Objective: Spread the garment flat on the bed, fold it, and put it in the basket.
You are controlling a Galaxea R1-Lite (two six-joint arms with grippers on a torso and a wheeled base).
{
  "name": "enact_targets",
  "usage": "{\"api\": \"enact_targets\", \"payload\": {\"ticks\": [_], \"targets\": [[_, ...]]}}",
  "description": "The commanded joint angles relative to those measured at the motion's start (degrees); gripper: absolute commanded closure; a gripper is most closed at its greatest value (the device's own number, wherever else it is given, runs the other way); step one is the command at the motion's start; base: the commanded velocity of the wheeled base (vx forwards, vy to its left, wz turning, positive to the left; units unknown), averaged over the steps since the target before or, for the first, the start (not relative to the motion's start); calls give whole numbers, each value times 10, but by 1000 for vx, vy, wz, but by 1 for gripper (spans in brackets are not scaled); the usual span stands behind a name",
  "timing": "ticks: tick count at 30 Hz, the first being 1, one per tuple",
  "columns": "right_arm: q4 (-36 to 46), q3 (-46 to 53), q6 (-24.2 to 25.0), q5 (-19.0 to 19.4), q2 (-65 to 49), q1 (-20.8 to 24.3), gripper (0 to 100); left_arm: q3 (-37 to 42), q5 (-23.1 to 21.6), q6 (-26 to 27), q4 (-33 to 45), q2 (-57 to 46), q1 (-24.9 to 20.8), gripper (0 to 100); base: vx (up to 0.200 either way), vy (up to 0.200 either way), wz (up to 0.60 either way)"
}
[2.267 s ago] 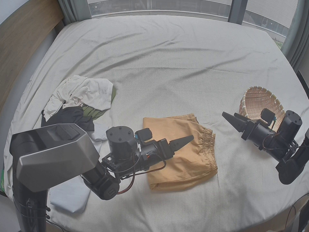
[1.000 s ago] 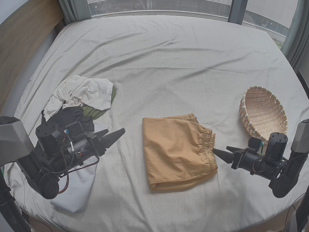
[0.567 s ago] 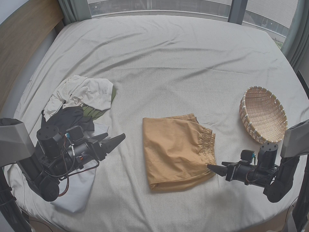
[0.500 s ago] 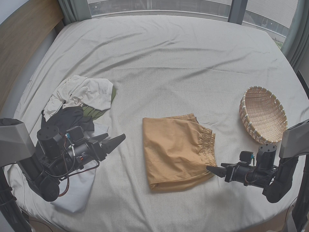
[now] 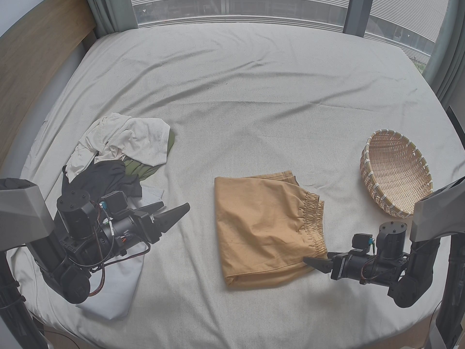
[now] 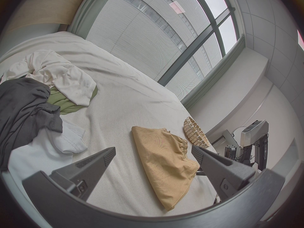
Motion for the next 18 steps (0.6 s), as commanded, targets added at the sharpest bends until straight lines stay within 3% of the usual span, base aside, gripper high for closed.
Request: {"api": "enact_targets", "payload": {"ticks": [1, 18], "targets": [[0, -10, 0, 0, 13, 6, 0, 0, 0, 0, 0, 0, 0, 0, 0, 0, 0], [-2, -41, 0, 1, 18, 20, 0, 4, 1, 2, -1, -2, -5, 0, 0, 0, 0]]}}
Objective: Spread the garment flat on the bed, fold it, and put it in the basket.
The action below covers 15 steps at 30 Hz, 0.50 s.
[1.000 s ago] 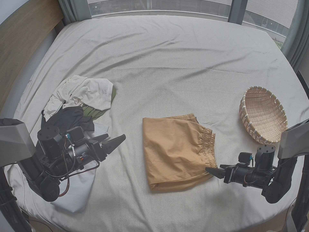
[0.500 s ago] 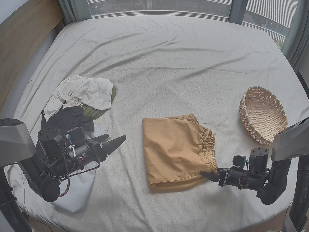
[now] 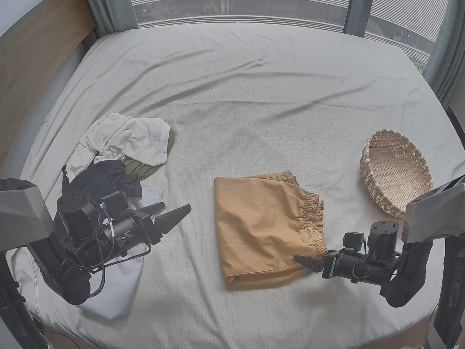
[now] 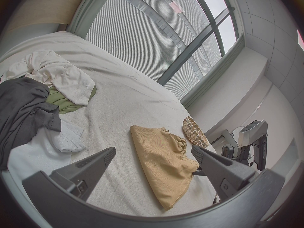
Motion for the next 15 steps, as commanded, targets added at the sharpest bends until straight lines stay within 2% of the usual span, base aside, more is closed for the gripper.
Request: {"api": "enact_targets", "payload": {"ticks": [1, 4, 5, 15], "targets": [[0, -7, -1, 0, 2, 1, 0, 1, 0, -1, 0, 0, 0, 0, 0, 0, 0], [-1, -14, 0, -1, 9, 1, 0, 5, 0, 0, 0, 1, 0, 0, 0, 0, 0], [-1, -15, -1, -2, 11, 1, 100, 5, 0, 3, 0, 1, 0, 0, 0, 0, 0], [-1, -22, 0, -12, 13, 1, 100, 5, -1, 21, 0, 4, 0, 0, 0, 0, 0]]}}
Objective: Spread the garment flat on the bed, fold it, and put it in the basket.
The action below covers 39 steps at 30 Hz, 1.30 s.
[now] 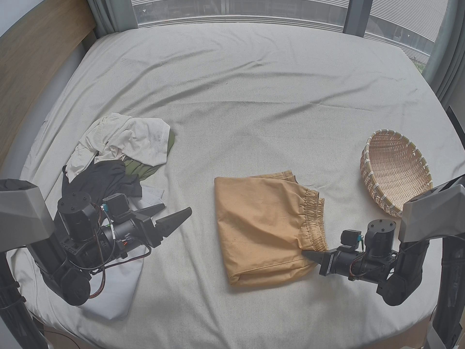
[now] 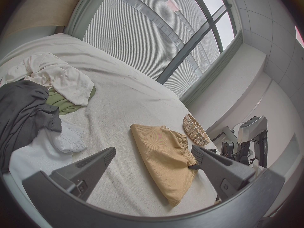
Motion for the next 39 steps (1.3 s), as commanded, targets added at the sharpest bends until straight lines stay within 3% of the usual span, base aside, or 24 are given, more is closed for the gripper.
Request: {"api": "enact_targets", "payload": {"ticks": [1, 13, 20, 39], "targets": [[0, -1, 0, -1, 1, 0, 100, 0, 0, 0, -1, 2, 0, 0, 0, 0, 0], [1, 9, 5, 3, -127, 34, 100, 0, 0, 1, -1, 8, 0, 0, 0, 0, 0], [2, 17, 17, 7, -210, 79, 100, 0, 1, 1, -1, 11, 1, 0, 0, 0, 0], [2, 3, 9, -7, -296, 138, 100, 8, 2, 39, -1, 9, -5, 0, 0, 0, 0]]}}
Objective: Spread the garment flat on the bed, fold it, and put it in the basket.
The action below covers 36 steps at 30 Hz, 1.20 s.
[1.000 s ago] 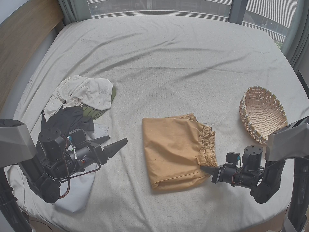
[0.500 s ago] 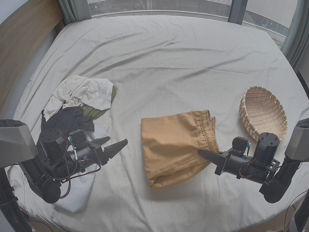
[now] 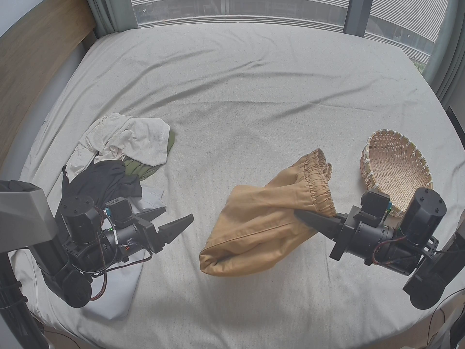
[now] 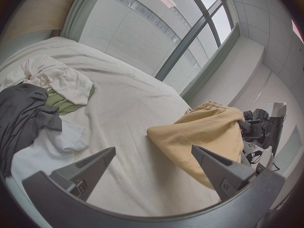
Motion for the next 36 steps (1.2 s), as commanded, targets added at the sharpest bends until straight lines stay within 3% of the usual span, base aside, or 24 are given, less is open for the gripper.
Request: {"api": "enact_targets", "payload": {"ticks": [1, 19, 36], "targets": [[-1, -6, -1, -2, -23, 7, 100, 0, 1, 0, 0, 0, -2, 0, 0, 0, 0], [-1, -45, -20, -28, -33, -42, 100, 0, 1, 1, 0, -2, -2, 0, 0, 0, 0], [0, -89, -38, -31, -47, -169, 100, 1, 1, 1, 0, 1, -2, 0, 0, 0, 0]]}}
